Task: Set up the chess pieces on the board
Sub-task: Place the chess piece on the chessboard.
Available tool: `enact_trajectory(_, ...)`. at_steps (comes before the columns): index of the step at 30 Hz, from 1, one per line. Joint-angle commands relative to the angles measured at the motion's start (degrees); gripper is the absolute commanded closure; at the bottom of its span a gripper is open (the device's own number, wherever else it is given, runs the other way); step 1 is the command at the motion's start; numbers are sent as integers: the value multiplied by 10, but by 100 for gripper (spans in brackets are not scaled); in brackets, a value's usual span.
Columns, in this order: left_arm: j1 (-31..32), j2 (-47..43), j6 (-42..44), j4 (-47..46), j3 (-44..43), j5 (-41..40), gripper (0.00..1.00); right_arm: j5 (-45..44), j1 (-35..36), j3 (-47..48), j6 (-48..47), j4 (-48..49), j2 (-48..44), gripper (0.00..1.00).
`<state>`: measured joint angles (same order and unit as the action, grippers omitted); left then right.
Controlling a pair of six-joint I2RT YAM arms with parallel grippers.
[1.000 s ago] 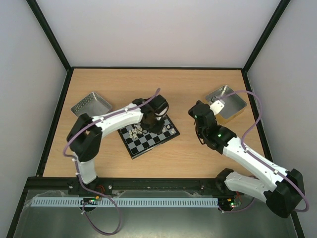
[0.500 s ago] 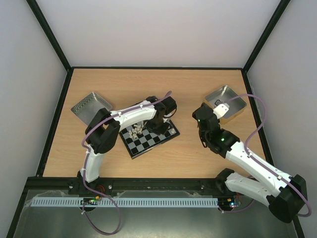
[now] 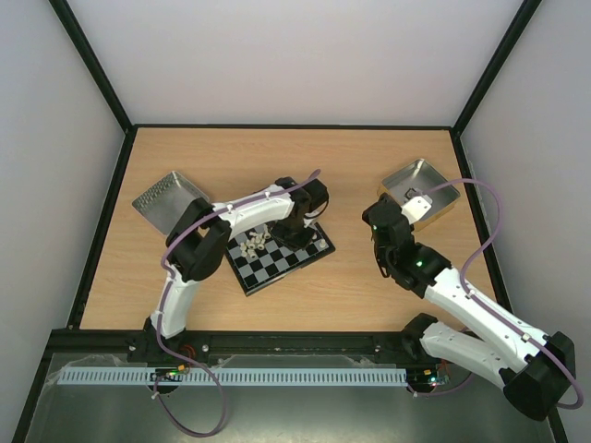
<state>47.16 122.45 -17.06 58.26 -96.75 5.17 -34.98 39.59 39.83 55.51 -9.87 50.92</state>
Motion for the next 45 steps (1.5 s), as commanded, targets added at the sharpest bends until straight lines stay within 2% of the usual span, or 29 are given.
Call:
enact_trajectory(1,-6,14,5,15,-16,4,96,-29,-2,-6,2,-12,-7,98)
enact_trajectory(13,-12,30,9,3,-20,7,95,-23,-2,-7,5,-12,-3,98)
enact_trajectory(18,-11,34,8,1,-19,8,92,-22,-2,-8,4,-13,-4,98)
enact_trajectory(28,-15,11,3,-13,-17,20,67,-12,-2,-4,1,-11,-3,98)
enact_trajectory(34,-27,-56,-10,-35,4,41,57,8,-2,1,-5,-3,1,98)
enact_trajectory(39,-44,-148,-23,-72,47,47,51,54,-2,3,-17,23,15,98)
enact_trajectory(42,-65,-214,-42,-133,101,55,50,98,-2,4,-34,52,36,98)
enact_trajectory(45,-86,-291,-84,-232,175,75,48,150,-2,4,-46,90,63,98)
